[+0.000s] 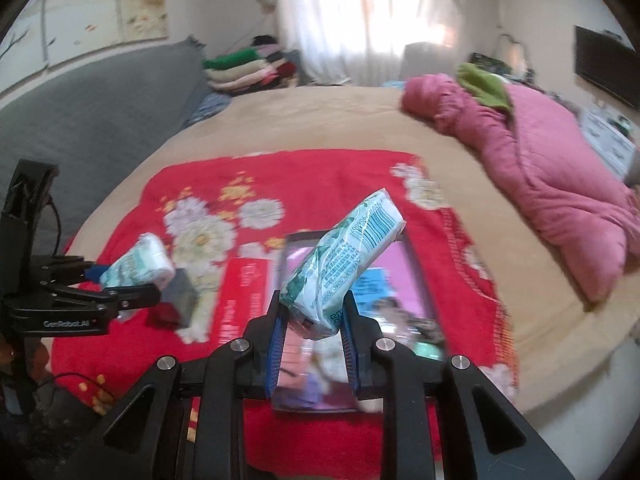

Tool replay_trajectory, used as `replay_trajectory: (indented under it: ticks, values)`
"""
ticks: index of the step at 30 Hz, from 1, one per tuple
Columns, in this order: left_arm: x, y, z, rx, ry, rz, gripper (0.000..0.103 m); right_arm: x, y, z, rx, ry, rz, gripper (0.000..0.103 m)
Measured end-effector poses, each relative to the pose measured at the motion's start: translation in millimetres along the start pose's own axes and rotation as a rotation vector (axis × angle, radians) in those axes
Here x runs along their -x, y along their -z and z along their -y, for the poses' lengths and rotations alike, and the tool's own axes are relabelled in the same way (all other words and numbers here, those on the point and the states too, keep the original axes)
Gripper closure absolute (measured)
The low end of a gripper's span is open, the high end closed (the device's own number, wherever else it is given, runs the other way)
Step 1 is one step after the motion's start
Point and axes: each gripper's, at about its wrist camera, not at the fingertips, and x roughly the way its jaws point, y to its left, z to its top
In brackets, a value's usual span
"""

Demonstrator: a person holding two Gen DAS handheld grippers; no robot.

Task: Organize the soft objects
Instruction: 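Carry the pad pack with left tool while right tool carries its pack toward the tray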

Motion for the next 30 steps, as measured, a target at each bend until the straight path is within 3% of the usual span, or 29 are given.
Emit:
replay_trajectory:
  ticks: [11, 17, 30]
  values:
    - [-30, -17, 55, -0.075, 0.044, -0.034, 0.048, 8, 21, 56, -0.042, 0.072, -0.039, 0.077]
    - [-62, -16, 74, -0.089, 0.057, -0.083, 0.048, -25, 41, 63, -0.021, 0.099, -0.152, 0.077]
    - [-107, -19, 87, -0.095, 0.055, -0.121, 0.047, -89, 75, 82, -0.055, 0.123, -0.304, 0.077]
